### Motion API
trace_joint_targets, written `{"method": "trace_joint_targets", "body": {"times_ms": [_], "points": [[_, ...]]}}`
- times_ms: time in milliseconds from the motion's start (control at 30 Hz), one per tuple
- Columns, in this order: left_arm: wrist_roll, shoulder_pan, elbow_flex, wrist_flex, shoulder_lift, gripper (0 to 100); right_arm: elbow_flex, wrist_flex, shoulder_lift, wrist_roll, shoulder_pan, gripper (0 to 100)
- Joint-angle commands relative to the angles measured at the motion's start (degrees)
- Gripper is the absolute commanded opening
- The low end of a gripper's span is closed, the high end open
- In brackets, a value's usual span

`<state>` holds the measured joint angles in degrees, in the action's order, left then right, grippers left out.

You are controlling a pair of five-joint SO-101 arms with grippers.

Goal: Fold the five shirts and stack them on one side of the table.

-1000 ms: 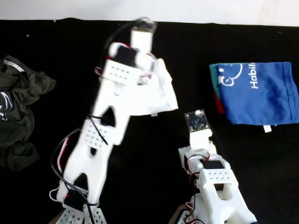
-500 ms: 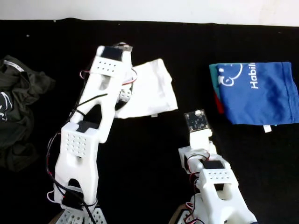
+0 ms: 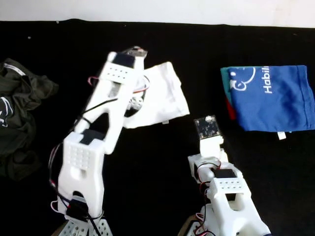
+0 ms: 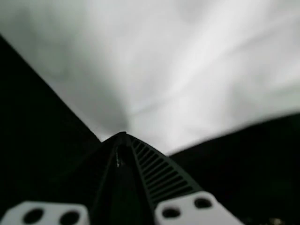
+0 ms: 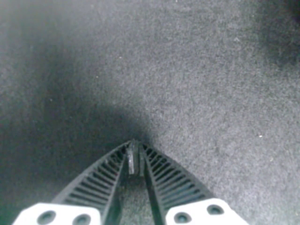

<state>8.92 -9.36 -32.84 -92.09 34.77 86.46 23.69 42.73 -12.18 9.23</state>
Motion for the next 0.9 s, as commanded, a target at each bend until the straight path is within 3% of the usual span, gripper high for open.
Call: {"method": "trace_joint_targets", "body": {"times_ms": [0, 200, 467, 700, 867], "points": [[0.0, 2.0, -1.8, -3.1, -9.0, 1, -0.5, -1.4, 0.0, 0.4, -1.1, 0.7], [0.0, 5.2, 8.3, -2.0, -18.5, 1, -1.3, 1.4, 0.3, 0.2, -0.4, 0.7], [0.1, 13.8, 36.7, 6.2, -36.5, 1, -23.3, 22.2, 0.0, 0.1, -0.6, 1.2], [6.2, 14.9, 67.6, 27.3, -50.4, 1, -42.1, 27.1, -1.4, 0.7, -0.2, 20.2], [6.3, 19.1, 82.1, 43.0, -50.5, 1, -52.4, 26.9, -13.7, 10.2, 1.2, 28.9]]}}
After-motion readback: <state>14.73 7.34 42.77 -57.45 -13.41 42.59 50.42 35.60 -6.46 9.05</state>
